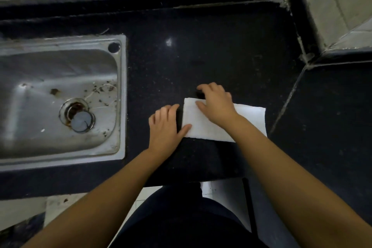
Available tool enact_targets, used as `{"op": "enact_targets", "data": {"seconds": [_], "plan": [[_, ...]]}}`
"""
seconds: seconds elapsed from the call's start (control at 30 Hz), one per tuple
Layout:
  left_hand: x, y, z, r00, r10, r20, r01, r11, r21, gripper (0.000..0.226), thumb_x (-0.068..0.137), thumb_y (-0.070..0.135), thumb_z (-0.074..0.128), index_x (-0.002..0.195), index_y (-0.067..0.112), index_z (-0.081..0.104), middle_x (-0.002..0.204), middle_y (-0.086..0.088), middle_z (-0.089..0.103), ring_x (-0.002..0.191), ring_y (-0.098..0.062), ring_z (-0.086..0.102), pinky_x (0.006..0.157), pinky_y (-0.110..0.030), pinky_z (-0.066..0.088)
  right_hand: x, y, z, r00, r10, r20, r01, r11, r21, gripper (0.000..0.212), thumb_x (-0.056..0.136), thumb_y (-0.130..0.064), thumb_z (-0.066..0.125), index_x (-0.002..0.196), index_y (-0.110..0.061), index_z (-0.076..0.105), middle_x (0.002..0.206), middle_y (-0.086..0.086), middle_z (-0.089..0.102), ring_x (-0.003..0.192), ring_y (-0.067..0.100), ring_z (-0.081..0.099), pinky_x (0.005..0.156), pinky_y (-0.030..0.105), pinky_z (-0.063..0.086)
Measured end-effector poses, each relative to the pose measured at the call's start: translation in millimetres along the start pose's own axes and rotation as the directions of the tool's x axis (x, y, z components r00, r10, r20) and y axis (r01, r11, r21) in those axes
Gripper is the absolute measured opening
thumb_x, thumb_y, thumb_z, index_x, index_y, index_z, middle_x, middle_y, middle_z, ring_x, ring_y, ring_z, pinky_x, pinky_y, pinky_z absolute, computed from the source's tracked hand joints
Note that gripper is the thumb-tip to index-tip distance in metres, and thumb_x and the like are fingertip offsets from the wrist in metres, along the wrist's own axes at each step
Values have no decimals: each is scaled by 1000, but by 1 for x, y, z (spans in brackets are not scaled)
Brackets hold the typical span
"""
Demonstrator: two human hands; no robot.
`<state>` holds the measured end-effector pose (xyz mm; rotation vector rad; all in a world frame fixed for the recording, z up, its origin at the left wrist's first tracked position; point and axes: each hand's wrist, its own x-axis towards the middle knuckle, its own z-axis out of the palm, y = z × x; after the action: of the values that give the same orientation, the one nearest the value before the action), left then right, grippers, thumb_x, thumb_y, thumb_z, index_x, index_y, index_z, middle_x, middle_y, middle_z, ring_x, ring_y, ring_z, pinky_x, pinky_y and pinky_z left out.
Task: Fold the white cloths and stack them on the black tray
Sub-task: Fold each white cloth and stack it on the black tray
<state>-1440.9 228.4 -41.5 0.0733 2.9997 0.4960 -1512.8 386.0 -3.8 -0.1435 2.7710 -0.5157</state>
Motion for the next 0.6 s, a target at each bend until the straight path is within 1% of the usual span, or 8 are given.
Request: {"op": "enact_targets", "data": {"seconds": [0.1, 0.2, 0.23, 0.3, 0.37, 0.43, 0.5, 0.6], "plan": [[-3, -4, 4, 1000, -4, 7, 4, 995, 102, 67, 77, 62, 39, 118, 12, 56, 107, -9, 63, 93, -26, 62, 77, -38, 49, 16, -19, 12, 995, 21, 99, -7, 991, -136, 40, 93, -32, 54, 130, -18, 47, 131, 7, 48, 123, 27, 43, 100, 42, 34], [-2, 2, 4, 999, -25, 33, 24, 999, 43, 64, 82, 57, 46, 127, 12, 51, 121, -9, 56, 108, -26, 53, 86, -38, 42, 22, -22, 9, 981, 66, 182, -30, 980, -194, 31, 94, -31, 52, 122, -17, 53, 126, 7, 50, 120, 26, 45, 100, 42, 35], [-1, 4, 5, 997, -41, 65, 41, 999, -1, 63, 84, 55, 50, 132, 14, 46, 128, -7, 49, 115, -25, 47, 91, -36, 36, 20, -21, 4, 979, 54, 197, -26, 990, -141, 28, 93, -30, 52, 119, -18, 54, 122, 6, 52, 117, 25, 47, 98, 41, 36], [6, 6, 2, 996, -44, 83, 53, 993, -108, 53, 87, 48, 54, 130, 19, 47, 130, -2, 43, 119, -21, 38, 93, -32, 29, 15, -16, -11, 983, 16, 185, -35, 995, 99, 22, 92, -27, 54, 111, -17, 55, 110, 3, 56, 107, 22, 53, 91, 36, 42], [21, 11, -13, 992, -50, 119, 82, 956, -280, 31, 89, 38, 56, 113, 18, 59, 118, 0, 50, 110, -19, 43, 91, -31, 30, 7, -10, -33, 994, -10, 106, -26, 940, 339, 20, 91, -21, 56, 110, -16, 56, 102, -2, 57, 98, 15, 55, 81, 27, 42], [40, 19, -37, 991, -51, 121, 104, 868, -485, 14, 90, 28, 58, 89, 15, 62, 89, 0, 57, 87, -16, 50, 80, -30, 39, 2, -3, -60, 1000, -23, -21, 30, 908, 417, 24, 90, -19, 58, 114, -16, 59, 105, -4, 60, 96, 10, 55, 80, 22, 41], [59, 31, -69, 999, -44, 15, 44, 800, -599, 12, 89, 21, 59, 78, 16, 60, 67, 6, 52, 69, -12, 48, 63, -24, 36, -4, 2, -88, 985, -25, -168, 104, 874, 475, 20, 91, -19, 58, 109, -16, 62, 101, -3, 64, 92, 10, 59, 81, 25, 46], [70, 52, -123, 979, 35, -202, -156, 767, -623, 12, 90, 20, 58, 78, 17, 59, 64, 13, 50, 60, 0, 44, 56, -15, 33, -18, 4, -126, 929, -11, -371, 241, 777, 581, 7, 93, -18, 56, 96, -18, 62, 87, -7, 62, 81, 5, 58, 76, 21, 47]]}}
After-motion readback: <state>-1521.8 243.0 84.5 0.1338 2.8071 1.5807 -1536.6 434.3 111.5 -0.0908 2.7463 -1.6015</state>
